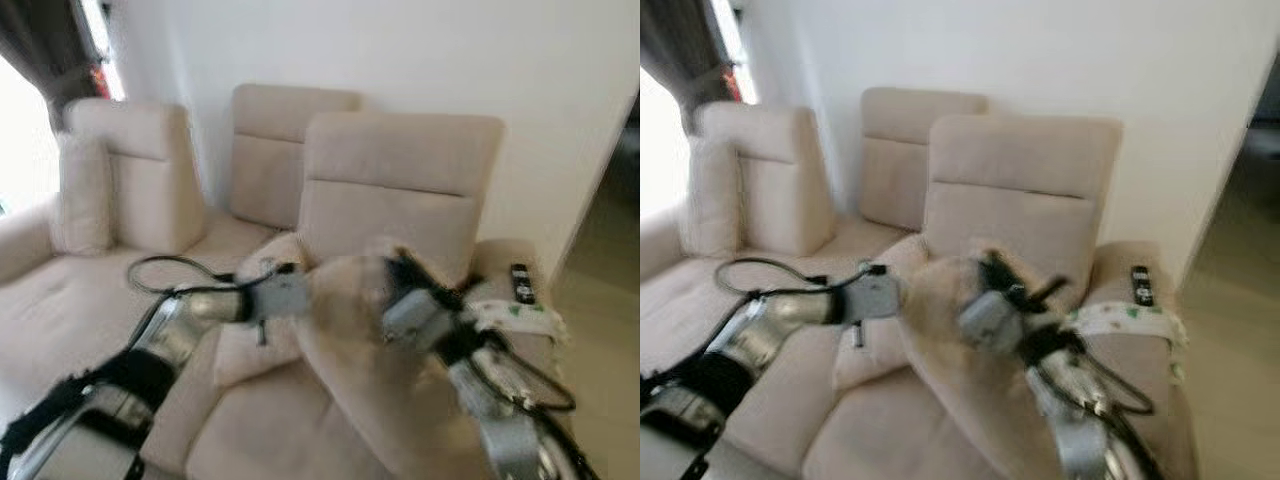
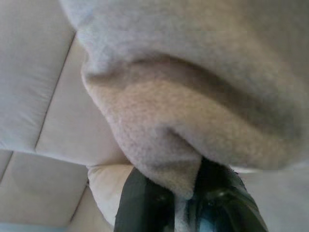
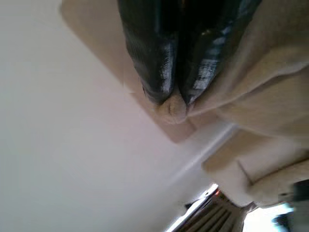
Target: Move the pillow to the sofa from floor
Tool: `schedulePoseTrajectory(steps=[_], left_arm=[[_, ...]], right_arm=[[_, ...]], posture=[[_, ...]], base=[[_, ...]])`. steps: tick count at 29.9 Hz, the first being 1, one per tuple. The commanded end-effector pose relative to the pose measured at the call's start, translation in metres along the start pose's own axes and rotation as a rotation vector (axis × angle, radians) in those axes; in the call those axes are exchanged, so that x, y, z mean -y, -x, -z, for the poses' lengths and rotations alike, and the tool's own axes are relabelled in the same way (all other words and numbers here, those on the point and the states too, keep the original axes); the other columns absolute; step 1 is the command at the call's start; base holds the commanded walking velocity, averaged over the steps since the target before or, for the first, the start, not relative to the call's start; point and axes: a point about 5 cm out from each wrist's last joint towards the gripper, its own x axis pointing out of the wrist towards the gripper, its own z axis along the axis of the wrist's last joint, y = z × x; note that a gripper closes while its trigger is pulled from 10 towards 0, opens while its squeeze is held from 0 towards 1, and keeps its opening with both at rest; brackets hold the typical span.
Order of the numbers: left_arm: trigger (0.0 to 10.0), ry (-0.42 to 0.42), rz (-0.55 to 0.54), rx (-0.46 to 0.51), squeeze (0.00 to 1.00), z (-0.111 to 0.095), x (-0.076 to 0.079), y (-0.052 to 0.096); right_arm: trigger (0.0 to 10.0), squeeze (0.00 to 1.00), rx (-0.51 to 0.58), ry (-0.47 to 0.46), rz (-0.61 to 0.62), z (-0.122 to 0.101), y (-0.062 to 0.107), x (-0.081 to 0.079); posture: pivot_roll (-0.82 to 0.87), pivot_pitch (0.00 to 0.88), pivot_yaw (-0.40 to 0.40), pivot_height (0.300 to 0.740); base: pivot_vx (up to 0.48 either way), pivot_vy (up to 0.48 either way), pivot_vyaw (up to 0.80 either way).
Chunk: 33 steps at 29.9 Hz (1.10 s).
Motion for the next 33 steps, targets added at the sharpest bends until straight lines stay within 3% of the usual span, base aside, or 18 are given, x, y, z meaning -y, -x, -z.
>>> schedulePoseTrajectory(steps=[1, 9, 16, 22, 30, 33], left_arm=[[10.0, -0.07, -0.028, 0.113, 0.0, -0.03, -0.009, -0.01], [10.0, -0.083, -0.101, 0.107, 0.0, -0.038, -0.021, -0.012], [10.0, -0.117, -0.252, 0.148, 0.0, -0.07, -0.05, -0.021], [10.0, -0.14, -0.276, 0.176, 0.0, -0.083, -0.056, -0.024], [10.0, -0.186, -0.183, 0.203, 0.0, -0.095, -0.043, -0.037], [10.0, -0.221, -0.164, 0.203, 0.0, -0.102, -0.035, -0.048]], right_arm=[[10.0, 0.0, 0.025, -0.008, -0.026, -0.004, -0.001, -0.002], [10.0, 0.0, -0.025, -0.054, 0.014, 0.004, -0.004, 0.006], [10.0, 0.0, -0.093, -0.149, 0.139, 0.015, -0.012, 0.034], [10.0, 0.0, -0.099, -0.166, 0.176, 0.016, -0.013, 0.043], [10.0, 0.0, -0.184, -0.19, 0.152, 0.03, -0.009, 0.035], [10.0, 0.0, -0.229, -0.226, 0.117, 0.034, -0.006, 0.019]], posture=[[-0.02, 0.0, 0.088, 0.74], [-0.02, 0.0, 0.092, 0.74], [-0.02, 0.0, 0.101, 0.74], [-0.03, 0.0, 0.107, 0.74], [-0.03, 0.0, 0.117, 0.74], [-0.03, 0.0, 0.123, 0.74]], base=[[0.0, 0.0, 0.0], [0.0, 0.0, 0.0], [0.0, 0.0, 0.0], [0.0, 0.0, 0.0], [0.0, 0.0, 0.0], [0.0, 0.0, 0.0]])
